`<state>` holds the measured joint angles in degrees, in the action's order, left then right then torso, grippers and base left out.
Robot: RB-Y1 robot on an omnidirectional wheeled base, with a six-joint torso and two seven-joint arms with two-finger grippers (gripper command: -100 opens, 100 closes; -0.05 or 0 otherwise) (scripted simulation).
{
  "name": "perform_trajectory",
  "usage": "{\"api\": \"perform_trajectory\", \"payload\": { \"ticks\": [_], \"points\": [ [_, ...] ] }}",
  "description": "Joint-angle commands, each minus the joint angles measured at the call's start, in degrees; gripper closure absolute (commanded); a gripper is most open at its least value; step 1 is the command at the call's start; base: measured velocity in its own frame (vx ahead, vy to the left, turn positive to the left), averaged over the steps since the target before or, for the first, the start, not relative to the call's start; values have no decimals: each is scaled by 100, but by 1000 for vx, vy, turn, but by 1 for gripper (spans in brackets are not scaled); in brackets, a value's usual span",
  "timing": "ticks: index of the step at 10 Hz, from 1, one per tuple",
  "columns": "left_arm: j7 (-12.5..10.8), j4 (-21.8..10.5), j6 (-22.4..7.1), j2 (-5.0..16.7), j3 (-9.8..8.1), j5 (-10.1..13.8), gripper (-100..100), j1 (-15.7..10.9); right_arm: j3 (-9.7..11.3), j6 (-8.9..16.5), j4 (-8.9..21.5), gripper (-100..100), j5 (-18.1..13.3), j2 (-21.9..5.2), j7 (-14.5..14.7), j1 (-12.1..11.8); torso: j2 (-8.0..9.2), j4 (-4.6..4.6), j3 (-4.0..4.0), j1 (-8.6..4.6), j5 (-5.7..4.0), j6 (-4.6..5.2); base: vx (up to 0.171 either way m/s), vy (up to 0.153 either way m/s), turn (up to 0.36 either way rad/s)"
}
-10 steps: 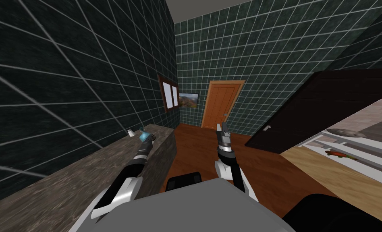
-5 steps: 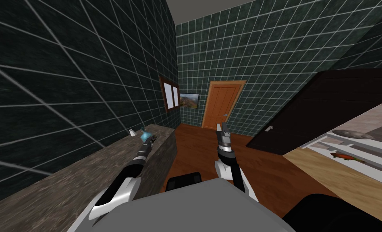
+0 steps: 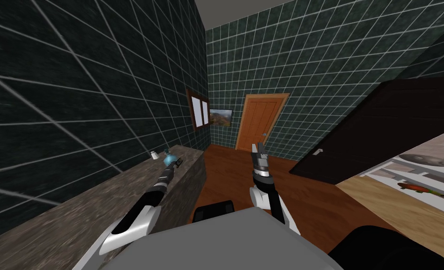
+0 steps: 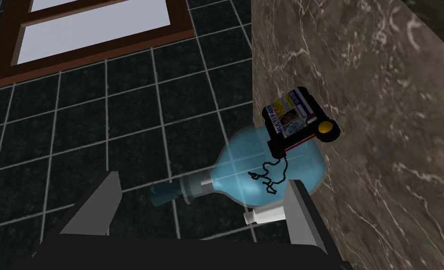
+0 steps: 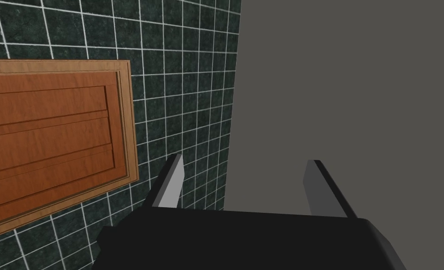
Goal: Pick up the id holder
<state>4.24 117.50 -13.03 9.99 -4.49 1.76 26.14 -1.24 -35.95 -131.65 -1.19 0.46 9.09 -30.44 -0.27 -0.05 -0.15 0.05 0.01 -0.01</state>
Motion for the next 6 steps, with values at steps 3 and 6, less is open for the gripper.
{"api": "perform_trajectory", "payload": {
  "ticks": [3,6],
  "points": [
    [57,-124,-453,182,-170,-74,-100,-94,0,0,0,0,0,0,0,0,-2,-1,-1,3,1,0,78,10,41],
    [128,-275,-826,316,-343,-169,-100,-198,0,0,0,0,0,0,0,0,-6,-2,-4,3,1,0,89,15,48]
  ]
}}
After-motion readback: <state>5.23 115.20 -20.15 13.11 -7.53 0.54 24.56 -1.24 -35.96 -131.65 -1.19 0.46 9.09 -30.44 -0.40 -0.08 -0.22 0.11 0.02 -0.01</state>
